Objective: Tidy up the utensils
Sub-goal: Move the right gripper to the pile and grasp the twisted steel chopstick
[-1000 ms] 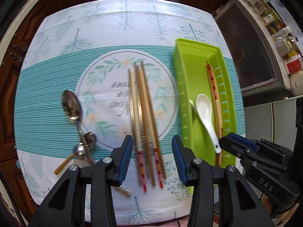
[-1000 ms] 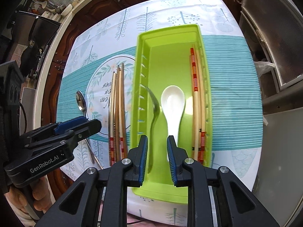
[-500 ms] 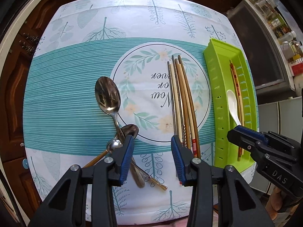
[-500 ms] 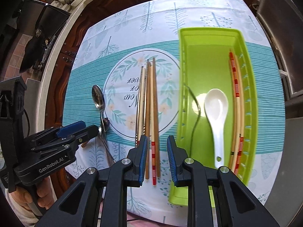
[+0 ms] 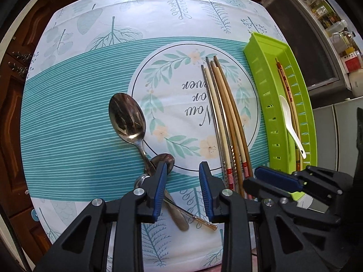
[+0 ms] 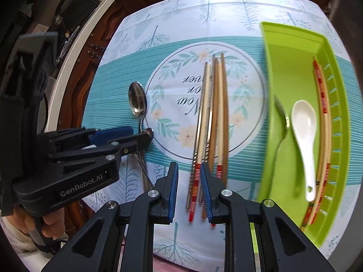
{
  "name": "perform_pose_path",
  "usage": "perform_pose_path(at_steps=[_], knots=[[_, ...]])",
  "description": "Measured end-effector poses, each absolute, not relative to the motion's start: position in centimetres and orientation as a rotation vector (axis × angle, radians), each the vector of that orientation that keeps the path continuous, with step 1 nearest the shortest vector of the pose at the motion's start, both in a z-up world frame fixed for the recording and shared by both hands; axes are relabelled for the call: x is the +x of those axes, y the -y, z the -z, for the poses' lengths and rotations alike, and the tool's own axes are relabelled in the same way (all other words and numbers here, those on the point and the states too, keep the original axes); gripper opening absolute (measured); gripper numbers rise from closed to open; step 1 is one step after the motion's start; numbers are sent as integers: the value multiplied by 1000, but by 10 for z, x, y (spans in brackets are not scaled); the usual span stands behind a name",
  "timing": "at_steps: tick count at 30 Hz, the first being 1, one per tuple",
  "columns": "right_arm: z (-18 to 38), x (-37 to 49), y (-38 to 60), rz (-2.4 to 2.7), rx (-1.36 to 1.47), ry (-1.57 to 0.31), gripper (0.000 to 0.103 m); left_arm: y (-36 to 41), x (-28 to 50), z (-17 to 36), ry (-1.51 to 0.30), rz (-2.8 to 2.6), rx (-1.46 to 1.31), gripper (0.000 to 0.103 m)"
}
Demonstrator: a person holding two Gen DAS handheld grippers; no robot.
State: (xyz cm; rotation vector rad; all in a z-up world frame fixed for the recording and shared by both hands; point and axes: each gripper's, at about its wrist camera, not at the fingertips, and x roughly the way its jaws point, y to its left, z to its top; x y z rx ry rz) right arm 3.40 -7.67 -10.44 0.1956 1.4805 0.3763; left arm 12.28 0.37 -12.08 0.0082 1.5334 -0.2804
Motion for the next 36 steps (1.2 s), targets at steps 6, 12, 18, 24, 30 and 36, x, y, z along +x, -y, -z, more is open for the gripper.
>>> perform_pose_path(at_steps=[6, 12, 18, 24, 30, 36], knots=[[134, 32, 58, -369, 209, -1497, 21, -25, 123, 129, -1541, 289, 2, 28], [154, 39, 46, -317, 179, -1522, 21, -47, 120, 140, -1566, 288, -25, 28], [164, 50, 36, -252, 137, -1530, 21, -65, 120, 148, -1578, 283, -41, 28], [168, 63, 28, -216, 110, -1528, 21, -71, 121, 150, -1583, 292, -45, 28], [169, 67, 1, -152, -62, -1505, 12, -73, 124, 149, -1584, 306, -41, 28], [170, 71, -8, -116, -95, -1500, 5, -63, 126, 146, -1581, 321, -34, 28]])
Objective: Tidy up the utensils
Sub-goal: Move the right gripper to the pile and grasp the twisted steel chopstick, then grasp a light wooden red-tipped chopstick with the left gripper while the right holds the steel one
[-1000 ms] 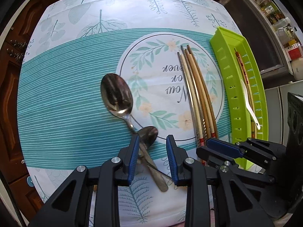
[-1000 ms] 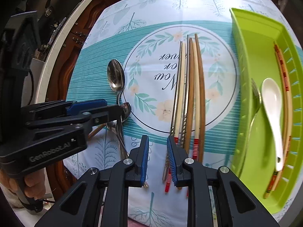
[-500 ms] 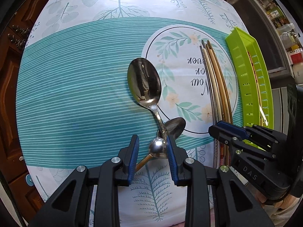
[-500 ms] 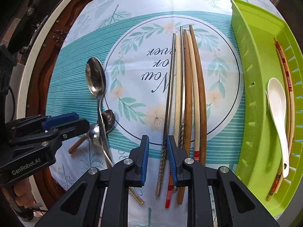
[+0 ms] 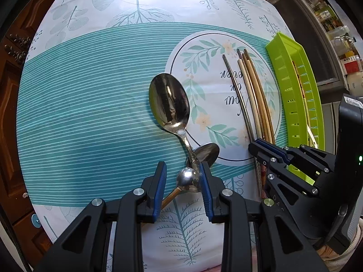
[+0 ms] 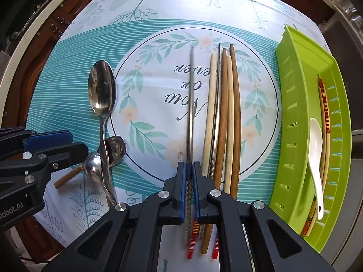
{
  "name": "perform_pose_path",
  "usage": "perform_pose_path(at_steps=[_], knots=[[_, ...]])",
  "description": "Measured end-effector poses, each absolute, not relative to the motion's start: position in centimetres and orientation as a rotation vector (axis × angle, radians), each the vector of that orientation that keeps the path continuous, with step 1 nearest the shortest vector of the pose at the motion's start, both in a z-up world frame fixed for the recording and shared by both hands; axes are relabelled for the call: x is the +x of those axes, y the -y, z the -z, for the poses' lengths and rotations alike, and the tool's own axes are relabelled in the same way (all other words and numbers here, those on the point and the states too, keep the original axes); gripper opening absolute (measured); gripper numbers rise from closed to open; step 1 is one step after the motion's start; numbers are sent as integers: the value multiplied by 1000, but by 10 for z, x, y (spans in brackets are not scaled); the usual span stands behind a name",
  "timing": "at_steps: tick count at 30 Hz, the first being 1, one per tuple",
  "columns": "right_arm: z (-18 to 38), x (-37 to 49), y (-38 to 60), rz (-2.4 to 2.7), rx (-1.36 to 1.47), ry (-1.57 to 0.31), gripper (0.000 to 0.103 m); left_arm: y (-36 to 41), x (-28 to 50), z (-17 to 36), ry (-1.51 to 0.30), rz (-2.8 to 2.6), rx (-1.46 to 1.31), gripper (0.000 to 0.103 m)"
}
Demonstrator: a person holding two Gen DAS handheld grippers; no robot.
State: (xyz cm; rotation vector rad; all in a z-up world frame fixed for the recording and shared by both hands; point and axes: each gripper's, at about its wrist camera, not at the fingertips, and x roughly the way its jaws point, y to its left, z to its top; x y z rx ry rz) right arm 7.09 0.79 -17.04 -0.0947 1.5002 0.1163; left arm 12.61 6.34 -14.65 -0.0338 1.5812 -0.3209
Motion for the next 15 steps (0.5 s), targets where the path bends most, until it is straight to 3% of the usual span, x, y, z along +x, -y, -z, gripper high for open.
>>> perform_pose_path(at_steps=[15], knots=[[138, 71, 49, -178, 246, -1483, 5, -13, 129, 135, -1560, 405, -12, 28]])
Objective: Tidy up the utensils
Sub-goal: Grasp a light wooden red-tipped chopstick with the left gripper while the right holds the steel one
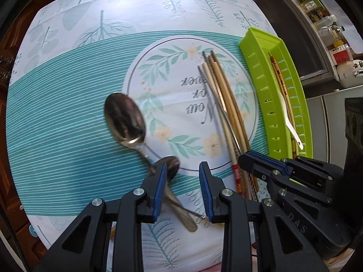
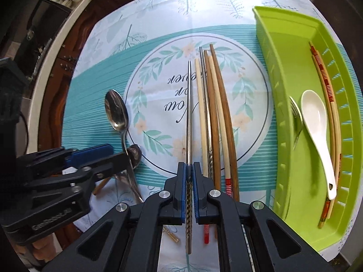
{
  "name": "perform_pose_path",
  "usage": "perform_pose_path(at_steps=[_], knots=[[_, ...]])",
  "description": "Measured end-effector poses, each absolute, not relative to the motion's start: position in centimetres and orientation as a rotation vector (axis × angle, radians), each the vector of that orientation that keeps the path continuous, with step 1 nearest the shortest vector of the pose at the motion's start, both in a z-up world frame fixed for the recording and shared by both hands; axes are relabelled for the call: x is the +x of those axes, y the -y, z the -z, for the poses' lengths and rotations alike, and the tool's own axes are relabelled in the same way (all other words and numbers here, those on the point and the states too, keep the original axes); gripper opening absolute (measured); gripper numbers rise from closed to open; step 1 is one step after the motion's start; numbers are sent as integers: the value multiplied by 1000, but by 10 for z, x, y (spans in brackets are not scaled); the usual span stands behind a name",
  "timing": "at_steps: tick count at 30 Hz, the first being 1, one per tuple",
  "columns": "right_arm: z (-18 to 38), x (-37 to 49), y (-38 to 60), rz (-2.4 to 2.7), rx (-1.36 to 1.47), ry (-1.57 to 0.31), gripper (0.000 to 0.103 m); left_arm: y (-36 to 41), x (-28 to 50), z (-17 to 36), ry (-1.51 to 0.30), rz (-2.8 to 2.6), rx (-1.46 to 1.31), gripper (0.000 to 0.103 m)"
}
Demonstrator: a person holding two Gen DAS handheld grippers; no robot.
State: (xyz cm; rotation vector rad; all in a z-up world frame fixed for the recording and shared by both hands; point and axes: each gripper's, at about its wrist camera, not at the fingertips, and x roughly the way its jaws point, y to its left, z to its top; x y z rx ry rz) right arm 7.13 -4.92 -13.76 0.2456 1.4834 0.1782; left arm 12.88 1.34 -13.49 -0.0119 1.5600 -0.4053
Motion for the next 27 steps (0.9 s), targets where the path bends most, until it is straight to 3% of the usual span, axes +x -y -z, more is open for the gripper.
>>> perform_pose_path(at_steps=[10, 18, 27], knots=[[88, 41, 101, -196, 330, -1411, 5, 24, 139, 145, -1574, 410, -24, 27], [58, 26, 134, -211, 362, -1342, 3, 42, 139, 164, -1621, 385, -57, 13], [89, 20, 132, -232, 349, -1414, 0, 60, 140, 183, -1625, 354, -43, 6]])
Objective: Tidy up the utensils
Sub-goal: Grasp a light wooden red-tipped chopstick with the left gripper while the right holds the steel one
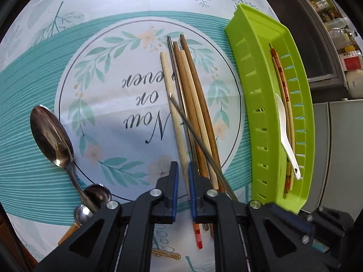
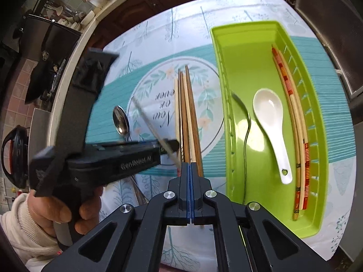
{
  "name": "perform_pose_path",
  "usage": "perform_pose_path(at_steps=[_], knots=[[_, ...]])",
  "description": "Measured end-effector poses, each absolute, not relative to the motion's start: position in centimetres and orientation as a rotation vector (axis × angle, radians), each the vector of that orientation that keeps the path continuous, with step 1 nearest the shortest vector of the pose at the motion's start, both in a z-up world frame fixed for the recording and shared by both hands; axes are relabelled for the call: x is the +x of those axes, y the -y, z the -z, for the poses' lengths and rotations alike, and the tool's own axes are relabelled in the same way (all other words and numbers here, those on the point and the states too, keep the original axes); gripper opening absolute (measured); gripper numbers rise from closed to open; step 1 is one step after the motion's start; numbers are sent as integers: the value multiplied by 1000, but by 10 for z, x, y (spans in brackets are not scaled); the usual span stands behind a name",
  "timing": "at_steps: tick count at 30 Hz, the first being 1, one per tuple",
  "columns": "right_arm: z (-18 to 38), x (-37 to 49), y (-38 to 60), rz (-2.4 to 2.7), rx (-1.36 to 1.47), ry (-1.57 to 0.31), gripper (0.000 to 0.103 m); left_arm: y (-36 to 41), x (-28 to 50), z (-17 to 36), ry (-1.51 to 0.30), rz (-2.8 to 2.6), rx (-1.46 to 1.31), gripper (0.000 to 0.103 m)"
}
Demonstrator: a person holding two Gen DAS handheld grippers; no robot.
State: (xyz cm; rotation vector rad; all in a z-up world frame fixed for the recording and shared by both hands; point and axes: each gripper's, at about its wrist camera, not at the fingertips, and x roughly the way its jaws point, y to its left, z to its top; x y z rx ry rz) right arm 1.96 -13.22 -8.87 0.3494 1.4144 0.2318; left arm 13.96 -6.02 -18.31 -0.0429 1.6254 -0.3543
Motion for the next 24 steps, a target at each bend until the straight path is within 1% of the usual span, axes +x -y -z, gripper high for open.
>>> perform_pose_path(at_steps=[10, 13, 15, 18, 24], knots=[[99, 10, 128, -254, 352, -1451, 0, 94, 147, 187, -1628, 309, 41, 6], [101, 11, 129, -246, 356, -1452, 0, 115, 147, 186, -1626, 295, 125, 6], [102, 14, 131, -239, 353, -1454, 0, 121, 147, 186, -1625, 301, 150, 4], [105, 15, 131, -234, 358, -1458, 0, 116, 149, 188, -1666, 290, 85, 3], [119, 19, 123, -234, 349, -1477, 1, 96, 146, 190, -1690, 271, 31, 2]])
